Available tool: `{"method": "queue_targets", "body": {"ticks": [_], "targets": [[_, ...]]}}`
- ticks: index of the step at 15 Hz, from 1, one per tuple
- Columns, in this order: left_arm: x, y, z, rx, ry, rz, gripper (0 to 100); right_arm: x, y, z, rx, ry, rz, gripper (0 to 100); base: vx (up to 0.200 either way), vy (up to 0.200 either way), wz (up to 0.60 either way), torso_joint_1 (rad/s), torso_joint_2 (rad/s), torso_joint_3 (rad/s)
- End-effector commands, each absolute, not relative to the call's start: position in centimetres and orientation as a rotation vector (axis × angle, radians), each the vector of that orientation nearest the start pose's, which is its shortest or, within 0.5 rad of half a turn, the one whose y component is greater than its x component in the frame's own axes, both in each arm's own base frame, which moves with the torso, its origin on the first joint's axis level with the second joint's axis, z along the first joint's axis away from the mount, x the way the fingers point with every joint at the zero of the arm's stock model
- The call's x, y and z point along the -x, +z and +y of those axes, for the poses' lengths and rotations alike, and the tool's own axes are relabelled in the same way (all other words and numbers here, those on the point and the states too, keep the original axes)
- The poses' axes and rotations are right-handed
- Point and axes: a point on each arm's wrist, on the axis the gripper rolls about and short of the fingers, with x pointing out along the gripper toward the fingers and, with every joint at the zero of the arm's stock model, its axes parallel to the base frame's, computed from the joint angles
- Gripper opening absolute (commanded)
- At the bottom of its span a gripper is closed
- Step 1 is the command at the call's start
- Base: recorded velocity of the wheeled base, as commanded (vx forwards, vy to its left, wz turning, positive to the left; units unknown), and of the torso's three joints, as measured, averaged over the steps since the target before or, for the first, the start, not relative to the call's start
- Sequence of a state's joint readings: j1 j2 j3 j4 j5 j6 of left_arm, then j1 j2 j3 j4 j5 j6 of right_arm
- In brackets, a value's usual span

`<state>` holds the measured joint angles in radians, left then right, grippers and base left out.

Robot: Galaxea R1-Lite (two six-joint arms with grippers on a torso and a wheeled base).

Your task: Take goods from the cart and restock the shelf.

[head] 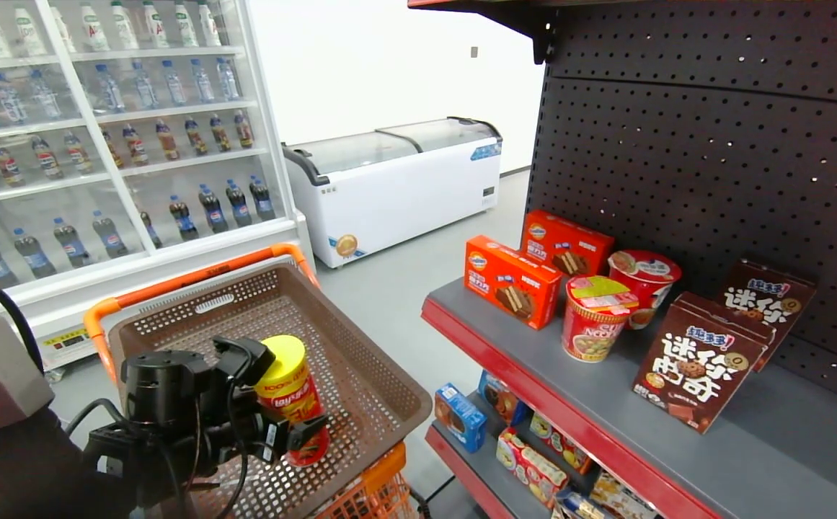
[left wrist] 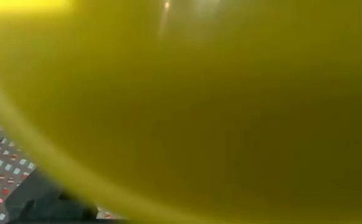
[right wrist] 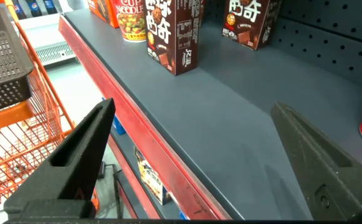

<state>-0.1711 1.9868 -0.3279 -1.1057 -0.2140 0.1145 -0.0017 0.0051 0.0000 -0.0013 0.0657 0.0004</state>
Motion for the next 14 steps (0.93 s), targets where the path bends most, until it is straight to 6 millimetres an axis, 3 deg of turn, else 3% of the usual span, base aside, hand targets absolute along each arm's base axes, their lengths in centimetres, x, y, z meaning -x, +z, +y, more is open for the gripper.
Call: {"method": "queue_targets", "body": {"ticks": [1, 7, 11, 14], "targets": [[-26.5, 3.7, -5.1, -0.097, -0.409, 0.544, 0, 2.2, 7.6, 0.2, 0.0, 0.064, 0.005, 100, 0.0, 0.0, 0.0, 0.0, 0.0, 0.0], [-27.4, 4.7, -5.1, -0.102, -0.4, 0.491, 0, 2.2, 7.6, 0.2, 0.0, 0.064, 0.005, 100, 0.0, 0.0, 0.0, 0.0, 0.0, 0.0], [-26.4, 9.9, -4.8, -0.101, -0.355, 0.32, 0, 2.2, 7.6, 0.2, 0.0, 0.064, 0.005, 100, 0.0, 0.0, 0.0, 0.0, 0.0, 0.0], [-23.8, 13.5, -4.3, -0.084, -0.334, 0.285, 0, 2.2, 7.6, 0.2, 0.0, 0.064, 0.005, 100, 0.0, 0.0, 0.0, 0.0, 0.0, 0.0]]}}
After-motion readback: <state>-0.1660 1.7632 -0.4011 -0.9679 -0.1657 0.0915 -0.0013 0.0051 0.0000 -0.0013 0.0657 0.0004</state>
